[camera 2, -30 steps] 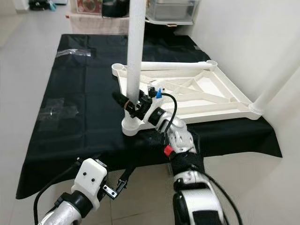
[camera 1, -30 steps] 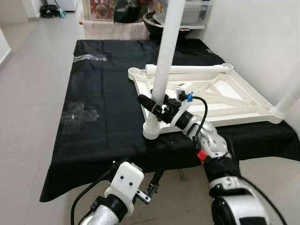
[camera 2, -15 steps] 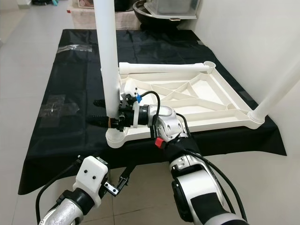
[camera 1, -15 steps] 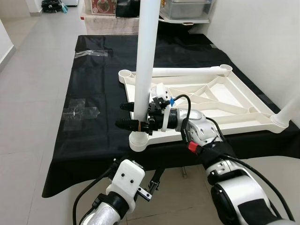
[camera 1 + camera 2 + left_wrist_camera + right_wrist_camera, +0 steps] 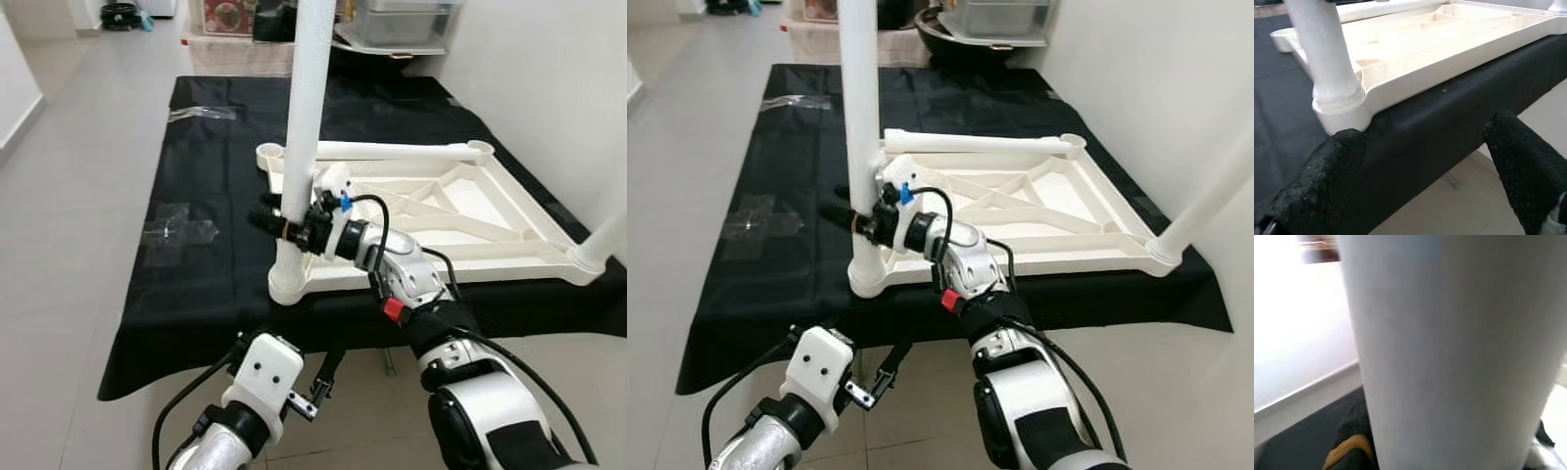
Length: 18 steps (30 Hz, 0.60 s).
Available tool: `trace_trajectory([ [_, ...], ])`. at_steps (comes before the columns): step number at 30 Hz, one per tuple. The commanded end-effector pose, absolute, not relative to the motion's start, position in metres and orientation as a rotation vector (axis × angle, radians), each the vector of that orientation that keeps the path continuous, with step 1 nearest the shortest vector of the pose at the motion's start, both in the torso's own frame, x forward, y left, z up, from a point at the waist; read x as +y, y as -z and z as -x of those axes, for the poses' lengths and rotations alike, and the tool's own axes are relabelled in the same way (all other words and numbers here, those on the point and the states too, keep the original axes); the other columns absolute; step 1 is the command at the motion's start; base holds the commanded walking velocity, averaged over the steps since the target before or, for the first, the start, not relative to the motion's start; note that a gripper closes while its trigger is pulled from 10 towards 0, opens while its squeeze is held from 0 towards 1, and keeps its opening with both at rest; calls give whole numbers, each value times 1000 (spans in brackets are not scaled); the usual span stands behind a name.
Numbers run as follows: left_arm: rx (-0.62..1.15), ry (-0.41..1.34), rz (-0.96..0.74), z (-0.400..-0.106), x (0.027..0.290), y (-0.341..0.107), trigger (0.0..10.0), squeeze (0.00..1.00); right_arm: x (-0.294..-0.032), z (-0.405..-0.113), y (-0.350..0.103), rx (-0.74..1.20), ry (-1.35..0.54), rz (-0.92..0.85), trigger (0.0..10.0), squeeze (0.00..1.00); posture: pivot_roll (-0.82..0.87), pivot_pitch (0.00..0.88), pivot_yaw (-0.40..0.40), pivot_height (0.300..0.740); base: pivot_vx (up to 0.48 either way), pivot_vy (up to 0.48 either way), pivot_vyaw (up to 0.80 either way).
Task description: Building children table
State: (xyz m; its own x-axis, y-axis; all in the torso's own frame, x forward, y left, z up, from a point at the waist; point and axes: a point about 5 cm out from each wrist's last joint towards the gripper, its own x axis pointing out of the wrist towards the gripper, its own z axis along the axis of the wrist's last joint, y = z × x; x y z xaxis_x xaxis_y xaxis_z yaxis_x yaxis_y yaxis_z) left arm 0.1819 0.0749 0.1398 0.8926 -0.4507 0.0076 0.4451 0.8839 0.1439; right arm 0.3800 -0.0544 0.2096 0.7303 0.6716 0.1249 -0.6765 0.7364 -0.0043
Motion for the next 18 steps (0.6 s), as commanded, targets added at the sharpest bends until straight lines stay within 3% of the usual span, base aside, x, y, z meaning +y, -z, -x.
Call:
trace_trajectory([
  [1, -33, 469, -138, -180, 73, -138, 10000, 0, -92, -393, -206, -89, -349, -70, 0, 0, 143, 75, -92, 740, 0, 0, 0],
  [2, -33, 469, -138, -180, 73, -138, 10000, 0, -92, -393, -206, -89, -349, -70, 0, 0, 143, 75, -92, 740, 0, 0, 0],
  [3, -34, 467, -139, -180, 74, -139, 10000, 0, -109, -393, -194, -22, -81, -102, 0, 0, 140, 80, -96, 740, 0, 0, 0],
  [4, -35, 465, -139, -180, 74, -139, 10000, 0, -114, -390, -189, 16, 8, -100, 0, 0, 140, 80, -96, 740, 0, 0, 0],
  [10, -35, 464, -140, -181, 74, -139, 10000, 0, -120, -383, -185, 21, 163, -88, 0, 0, 146, 82, -96, 740, 0, 0, 0],
  [12, -33, 466, -141, -180, 75, -139, 10000, 0, -109, -377, -184, 4, 168, -114, 0, 0, 139, 85, -95, 740, 0, 0, 0],
  [13, -33, 465, -141, -180, 75, -139, 10000, 0, -100, -377, -187, -19, 125, -149, 10000, 0, 138, 88, -95, 740, 0, 0, 0],
  [17, -33, 464, -141, -180, 75, -139, 10000, 0, -89, -377, -193, -70, 62, -210, 10000, 0, 141, 88, -93, 740, 0, 0, 0],
  [18, -33, 464, -141, -181, 75, -139, 10000, 0, -88, -378, -200, -123, 30, -203, 10000, 1000, 139, 88, -94, 740, 0, 0, 0],
])
